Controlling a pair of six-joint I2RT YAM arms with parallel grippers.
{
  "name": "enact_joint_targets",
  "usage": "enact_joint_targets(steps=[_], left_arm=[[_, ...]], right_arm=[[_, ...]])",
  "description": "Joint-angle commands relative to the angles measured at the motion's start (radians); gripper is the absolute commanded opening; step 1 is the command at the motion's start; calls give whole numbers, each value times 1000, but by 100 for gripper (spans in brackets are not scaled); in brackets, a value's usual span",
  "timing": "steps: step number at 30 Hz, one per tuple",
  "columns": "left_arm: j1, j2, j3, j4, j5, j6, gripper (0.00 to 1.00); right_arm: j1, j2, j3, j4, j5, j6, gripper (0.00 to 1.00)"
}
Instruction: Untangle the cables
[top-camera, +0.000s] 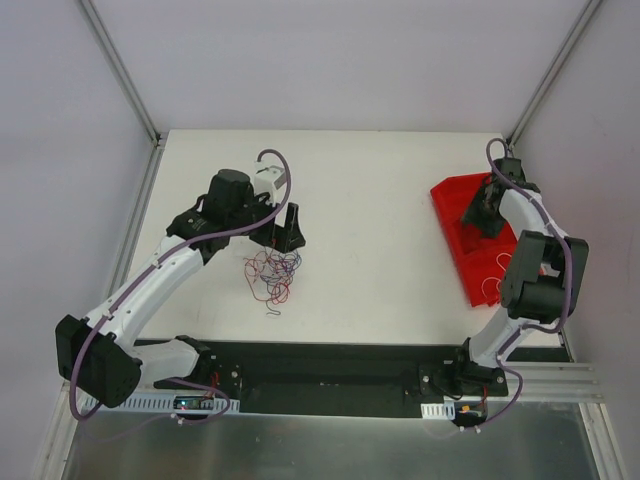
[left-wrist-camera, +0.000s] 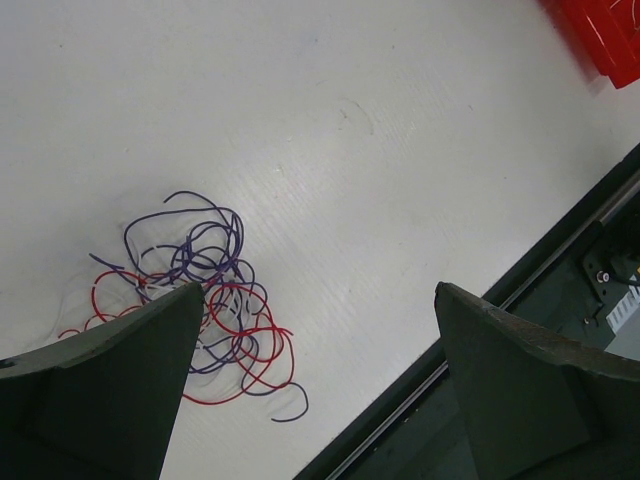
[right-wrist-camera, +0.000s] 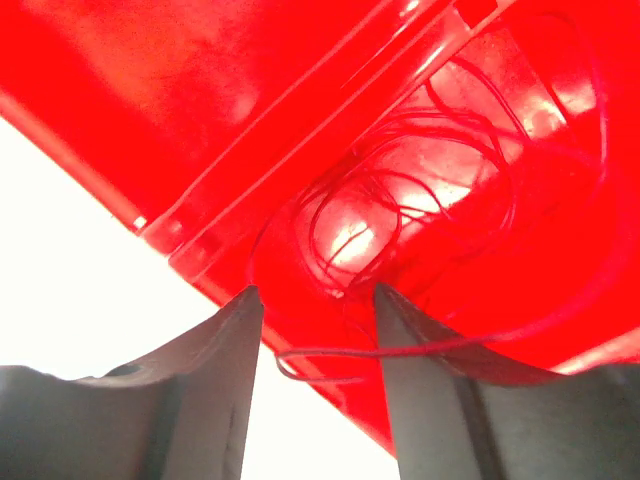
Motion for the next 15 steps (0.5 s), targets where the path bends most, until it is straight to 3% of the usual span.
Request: enact_joint_targets(steps=[1, 6, 15], left_arm=[[3, 5, 2, -6, -24, 12, 99], [8, 5, 9, -18, -43, 21, 99], [35, 28, 15, -20, -17, 6, 99]], right_arm=[[20, -134, 25, -65, 35, 1, 56], [32, -211, 21, -103, 79, -14, 68], [95, -314, 25, -132, 121, -72, 72]])
